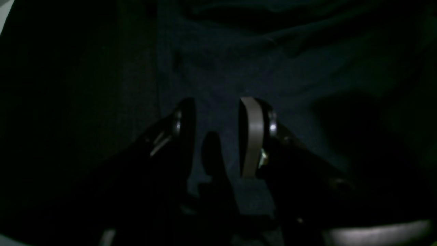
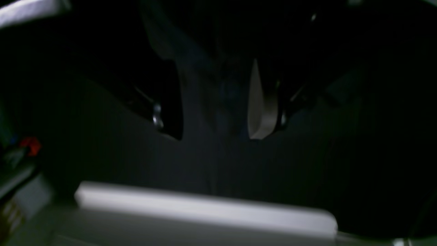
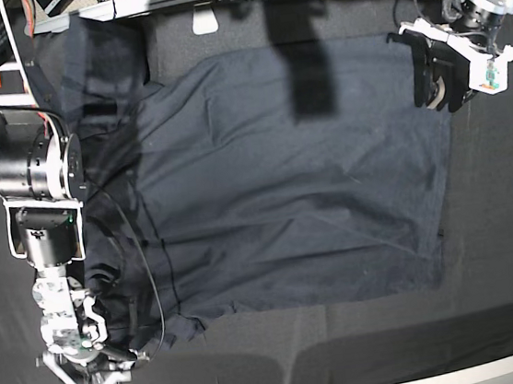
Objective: Layout the t-shirt on the table in an organized manner, then fold the t-shirt properly
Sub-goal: 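Grasp the shirt shoulder with the left gripper and pull it outward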
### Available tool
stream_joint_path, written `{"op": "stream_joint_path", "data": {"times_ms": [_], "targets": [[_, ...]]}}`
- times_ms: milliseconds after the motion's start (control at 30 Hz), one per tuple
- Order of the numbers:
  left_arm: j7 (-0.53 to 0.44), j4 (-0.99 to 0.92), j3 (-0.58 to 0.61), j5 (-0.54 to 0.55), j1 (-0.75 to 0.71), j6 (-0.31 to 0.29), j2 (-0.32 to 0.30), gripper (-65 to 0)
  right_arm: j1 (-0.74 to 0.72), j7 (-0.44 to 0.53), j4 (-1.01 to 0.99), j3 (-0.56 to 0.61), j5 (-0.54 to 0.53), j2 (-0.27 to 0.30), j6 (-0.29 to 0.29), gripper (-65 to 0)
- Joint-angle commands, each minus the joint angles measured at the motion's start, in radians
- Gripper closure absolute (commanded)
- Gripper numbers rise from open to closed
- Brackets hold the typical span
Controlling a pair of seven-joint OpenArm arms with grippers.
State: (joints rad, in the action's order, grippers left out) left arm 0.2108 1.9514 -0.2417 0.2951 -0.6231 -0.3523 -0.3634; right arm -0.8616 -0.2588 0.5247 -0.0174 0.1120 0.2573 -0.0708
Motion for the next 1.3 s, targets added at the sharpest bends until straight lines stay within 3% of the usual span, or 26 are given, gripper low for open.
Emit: {"op": "stream_joint_path", "data": {"times_ms": [0,133,267,433,500,667,833,1033,1200,1267], "targets": [[-0.014,0.016,-0.006,0.009,0.009,0.000,-0.011,-19.4,-0.039,-0.003,0.020,-0.002,-0.014,0.006,0.002,-29.9],[0.078,0.014,-0.006,0.009,0.081,0.000,-0.011,-19.4,0.019,-0.065,0.069,-0.002,-0.015,0.008,-0.031,-29.9],[0.108,-0.012,-0.006,0.015,0.192,0.000,-0.011,-19.4,0.137,-0.082,0.189,-0.002,-0.016,0.009,-0.059,-29.9],[0.241,-0.156,-0.006,0.031,0.343,0.000,-0.011,-19.4,0.332,-0.094,0.410,-0.002,-0.064,0.015,-0.071,-29.9],[0.248,-0.216,-0.006,0.032,0.370,-0.001,-0.013,-19.4,0.410,-0.096,0.514,-0.002,-0.067,0.023,-0.071,-29.9],[0.253,-0.243,-0.006,0.055,0.353,-0.011,-0.017,-19.5,0.582,-0.140,0.754,-0.003,-0.067,0.048,-0.071,-29.9],[0.358,-0.243,-0.006,0.056,0.294,-0.090,-0.018,-19.5,0.715,-0.153,0.895,-0.021,-0.067,0.058,-0.071,-29.9],[0.280,-0.243,-0.049,0.060,0.162,-0.094,-0.019,-19.5,0.800,-0.148,0.935,-0.093,-0.068,0.058,-0.071,-29.9],[0.298,-0.243,-0.147,0.143,0.112,-0.098,-0.006,-19.6,0.835,-0.150,0.935,-0.129,-0.068,0.058,-0.071,-29.9],[0.333,-0.243,-0.179,0.160,0.100,-0.127,0.010,-19.6,0.846,-0.149,0.935,-0.128,-0.068,0.058,-0.071,-29.9]]}}
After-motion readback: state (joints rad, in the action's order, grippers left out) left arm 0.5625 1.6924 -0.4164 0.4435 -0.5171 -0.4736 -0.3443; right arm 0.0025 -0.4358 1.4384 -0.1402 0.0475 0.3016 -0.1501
